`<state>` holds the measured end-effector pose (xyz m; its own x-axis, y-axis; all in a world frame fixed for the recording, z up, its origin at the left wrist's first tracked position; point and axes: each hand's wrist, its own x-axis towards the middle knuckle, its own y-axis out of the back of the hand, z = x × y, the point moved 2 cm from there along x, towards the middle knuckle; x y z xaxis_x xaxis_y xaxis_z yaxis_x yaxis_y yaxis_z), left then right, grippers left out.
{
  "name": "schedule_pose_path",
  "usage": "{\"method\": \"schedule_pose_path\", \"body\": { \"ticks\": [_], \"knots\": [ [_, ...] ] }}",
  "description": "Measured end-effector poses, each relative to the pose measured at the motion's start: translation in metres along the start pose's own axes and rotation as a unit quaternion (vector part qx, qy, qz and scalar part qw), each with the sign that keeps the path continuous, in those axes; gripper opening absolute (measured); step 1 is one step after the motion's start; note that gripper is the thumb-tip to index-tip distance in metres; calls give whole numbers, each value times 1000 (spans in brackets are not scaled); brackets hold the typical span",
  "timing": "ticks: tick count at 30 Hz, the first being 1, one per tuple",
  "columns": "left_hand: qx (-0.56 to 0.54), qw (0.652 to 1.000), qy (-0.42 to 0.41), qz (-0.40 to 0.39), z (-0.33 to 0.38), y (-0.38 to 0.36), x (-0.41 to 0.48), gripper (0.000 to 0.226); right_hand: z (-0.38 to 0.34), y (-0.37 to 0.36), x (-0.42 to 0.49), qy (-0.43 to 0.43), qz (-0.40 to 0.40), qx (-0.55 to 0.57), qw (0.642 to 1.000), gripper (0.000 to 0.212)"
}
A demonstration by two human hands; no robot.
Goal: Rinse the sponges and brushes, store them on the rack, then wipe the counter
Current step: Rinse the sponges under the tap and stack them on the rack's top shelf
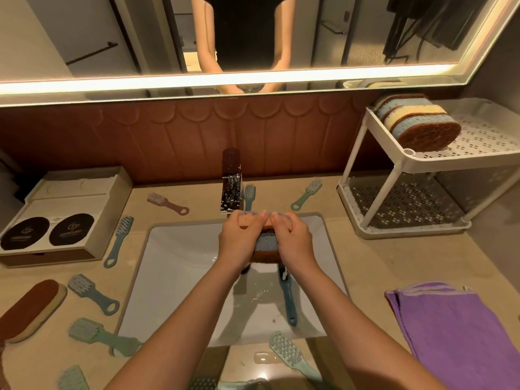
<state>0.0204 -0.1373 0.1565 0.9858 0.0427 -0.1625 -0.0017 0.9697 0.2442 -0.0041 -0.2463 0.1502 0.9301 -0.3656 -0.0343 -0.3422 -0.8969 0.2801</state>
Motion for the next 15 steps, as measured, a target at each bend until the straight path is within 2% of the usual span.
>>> {"method": "schedule_pose_path", "body": {
  "ticks": [3,7,9,11,12,15],
  "knots": [
    [-15,1000,12,2,-6,-8,3,12,1,4,4,16,-7,-32,999,26],
    [-6,1000,16,10,-3,-12,5,18,0,6,10,-5,-40,-41,998,29],
    [7,1000,10,6,1,-9,10,18,-2,10,13,-39,-90,-21,995,30],
    [5,999,30,8,4,-5,14,17,-5,17,15,-51,-176,15,983,35],
    [-7,999,48,11,5,-3,15,17,-6,22,16,-43,-219,17,975,41],
    [-60,994,90,7,10,-3,17,18,-6,33,15,-6,-301,-16,954,85]
  ]
}}
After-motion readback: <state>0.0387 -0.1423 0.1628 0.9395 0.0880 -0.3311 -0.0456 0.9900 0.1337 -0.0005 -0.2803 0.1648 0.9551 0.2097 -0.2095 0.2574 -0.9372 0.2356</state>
